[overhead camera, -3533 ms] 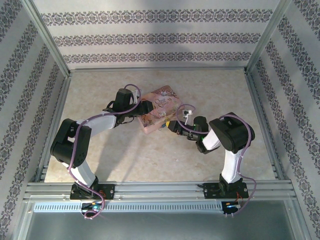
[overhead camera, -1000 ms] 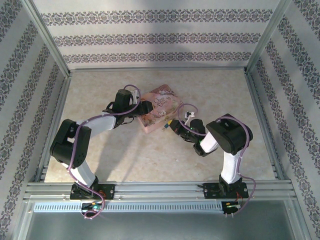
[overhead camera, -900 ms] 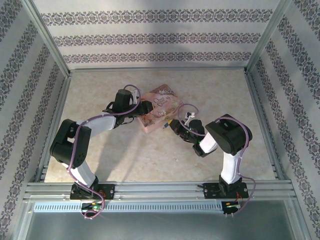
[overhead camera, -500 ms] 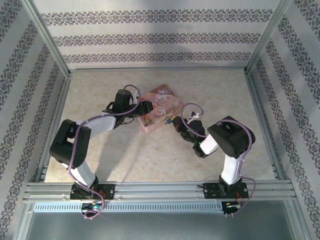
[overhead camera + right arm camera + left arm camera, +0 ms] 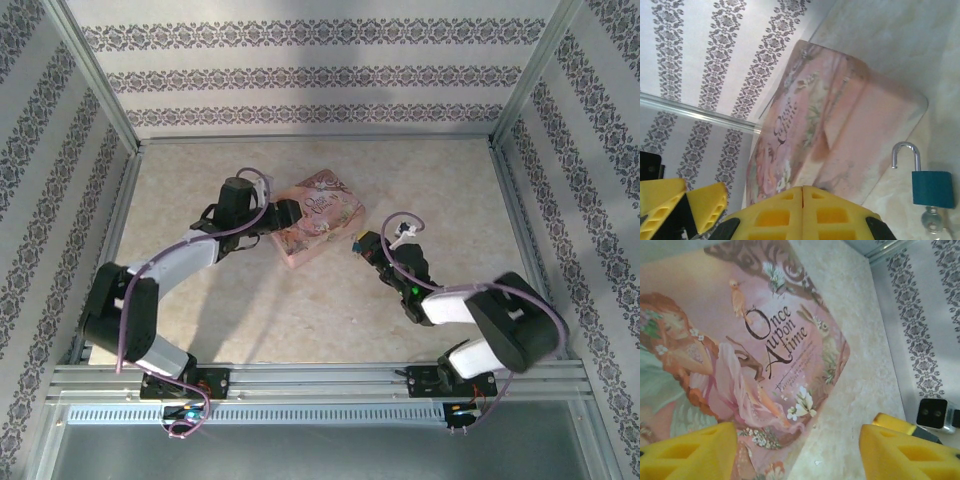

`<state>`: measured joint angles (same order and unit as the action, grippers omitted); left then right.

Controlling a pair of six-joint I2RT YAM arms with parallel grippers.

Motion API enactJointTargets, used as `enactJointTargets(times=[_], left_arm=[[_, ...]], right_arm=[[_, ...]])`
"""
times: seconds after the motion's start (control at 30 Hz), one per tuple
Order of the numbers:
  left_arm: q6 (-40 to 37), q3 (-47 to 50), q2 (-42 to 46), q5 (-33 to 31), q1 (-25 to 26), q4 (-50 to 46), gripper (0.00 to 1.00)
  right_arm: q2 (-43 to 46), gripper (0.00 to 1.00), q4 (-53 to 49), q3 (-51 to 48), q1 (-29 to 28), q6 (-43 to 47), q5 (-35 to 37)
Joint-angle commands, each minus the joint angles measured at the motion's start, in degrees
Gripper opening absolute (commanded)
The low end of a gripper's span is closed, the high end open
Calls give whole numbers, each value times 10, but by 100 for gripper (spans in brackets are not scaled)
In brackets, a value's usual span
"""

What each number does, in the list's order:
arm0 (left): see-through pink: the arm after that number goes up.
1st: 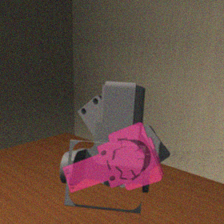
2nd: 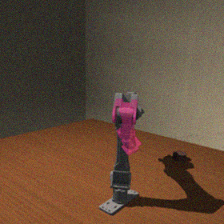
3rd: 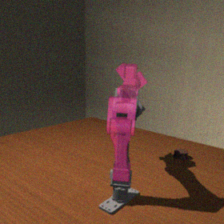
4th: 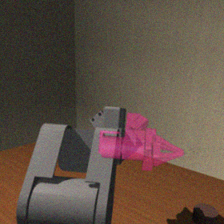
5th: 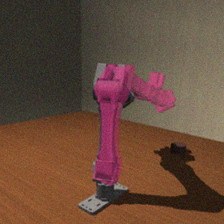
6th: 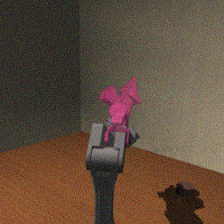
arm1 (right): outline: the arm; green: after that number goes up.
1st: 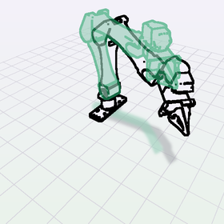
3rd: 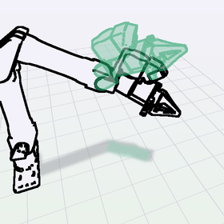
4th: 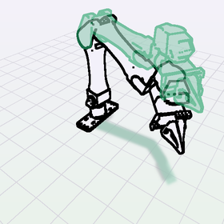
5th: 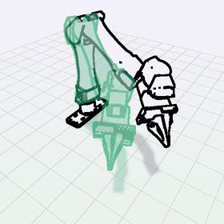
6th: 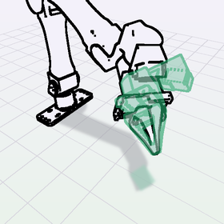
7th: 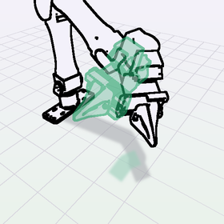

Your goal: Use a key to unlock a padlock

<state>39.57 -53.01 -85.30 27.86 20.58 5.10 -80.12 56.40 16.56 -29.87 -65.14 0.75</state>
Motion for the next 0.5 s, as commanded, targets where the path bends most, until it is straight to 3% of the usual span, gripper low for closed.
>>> enactJointTargets(times=[0.0,0.2,0.33,0.47], left_arm=[[-30,13,53,-44,0,-53,68],[-49,42,123,-89,-9,-85,73],[-74,60,167,-124,-14,-117,75],[-90,84,214,-160,-19,-140,79]], right_arm=[[91,0,-188,15,0,82,24],[225,1,-448,83,7,175,18],[246,16,-605,144,31,254,-18],[198,31,-730,216,39,331,-24]])
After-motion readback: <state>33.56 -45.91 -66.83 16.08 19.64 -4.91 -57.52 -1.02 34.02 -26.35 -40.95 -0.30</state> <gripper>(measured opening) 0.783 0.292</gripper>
